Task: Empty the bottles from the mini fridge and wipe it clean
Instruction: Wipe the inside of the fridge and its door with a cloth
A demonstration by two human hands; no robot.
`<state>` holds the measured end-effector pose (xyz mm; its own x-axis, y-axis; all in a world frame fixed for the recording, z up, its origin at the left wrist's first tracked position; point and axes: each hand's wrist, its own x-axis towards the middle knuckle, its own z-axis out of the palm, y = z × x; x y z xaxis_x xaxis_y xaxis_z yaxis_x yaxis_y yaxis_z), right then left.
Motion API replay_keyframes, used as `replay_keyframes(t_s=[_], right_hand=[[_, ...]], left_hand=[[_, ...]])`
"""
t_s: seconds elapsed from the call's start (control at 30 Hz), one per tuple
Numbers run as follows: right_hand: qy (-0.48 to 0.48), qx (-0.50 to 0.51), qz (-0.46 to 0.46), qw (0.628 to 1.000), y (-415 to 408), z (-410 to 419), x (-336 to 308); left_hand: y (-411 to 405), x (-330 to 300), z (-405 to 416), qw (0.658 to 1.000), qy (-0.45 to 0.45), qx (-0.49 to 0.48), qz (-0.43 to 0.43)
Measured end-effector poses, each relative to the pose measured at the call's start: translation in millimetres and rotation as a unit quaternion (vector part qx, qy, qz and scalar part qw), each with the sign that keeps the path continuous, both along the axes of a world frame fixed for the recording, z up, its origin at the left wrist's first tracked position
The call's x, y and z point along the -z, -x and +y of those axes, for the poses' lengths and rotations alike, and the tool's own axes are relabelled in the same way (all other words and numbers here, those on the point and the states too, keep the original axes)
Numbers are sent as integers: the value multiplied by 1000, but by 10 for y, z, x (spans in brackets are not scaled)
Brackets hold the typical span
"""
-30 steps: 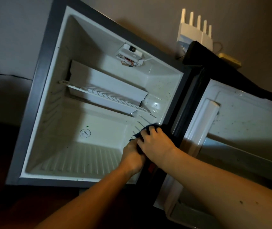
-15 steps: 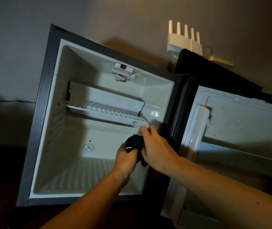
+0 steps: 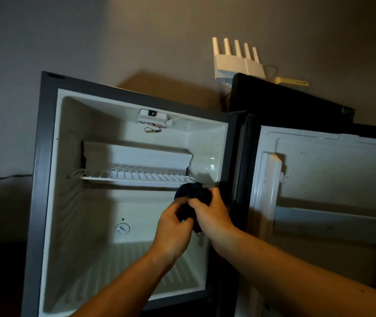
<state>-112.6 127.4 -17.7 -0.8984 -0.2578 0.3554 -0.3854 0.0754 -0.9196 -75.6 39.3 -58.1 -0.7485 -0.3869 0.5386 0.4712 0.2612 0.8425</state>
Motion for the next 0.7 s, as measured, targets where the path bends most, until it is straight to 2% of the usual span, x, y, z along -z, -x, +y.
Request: replay_keyframes(t_s=[0.17,0.23,0.27,0.3,0.33,0.37,0.43,0.47,0.5,0.57,0.63,0.67,0.7], right_hand=[[-1,29,10,1000,111,-3,13],[-22,46,20,999,166,-27,39],[-37,51,26,998,197,-42,65],[-51,50,30,997,225,-55,96],[-75,49,36,995,244,-72,134],[-109,50,49,992,250,-85,168],[-179,50,101,977,248,-108,240],[-211,44,142,966,238,-110,265],[-245,37,191,950,213,-110,278],[-315,20,313,896,165,-100,298],[-394,2,466,792,148,-97,315],[-428,-8,526,735,156,-103,325],[-451,-16,560,695,156,-107,323]], left_hand=[[-57,-157,-227,990,137,-9,-29],[-87,-203,-304,978,199,-60,-37],[-101,-219,-342,963,241,-117,-38],[-116,-239,-392,932,304,-195,-22],[-101,-261,-463,881,388,-272,9],[-62,-279,-542,815,475,-330,41],[56,-307,-726,689,602,-398,66],[98,-338,-811,655,631,-411,67],[142,-364,-890,640,644,-414,61],[206,-402,-1010,634,649,-420,40],[252,-437,-1074,625,654,-426,25],[265,-459,-1096,624,654,-427,20],[277,-480,-1118,625,652,-429,18]])
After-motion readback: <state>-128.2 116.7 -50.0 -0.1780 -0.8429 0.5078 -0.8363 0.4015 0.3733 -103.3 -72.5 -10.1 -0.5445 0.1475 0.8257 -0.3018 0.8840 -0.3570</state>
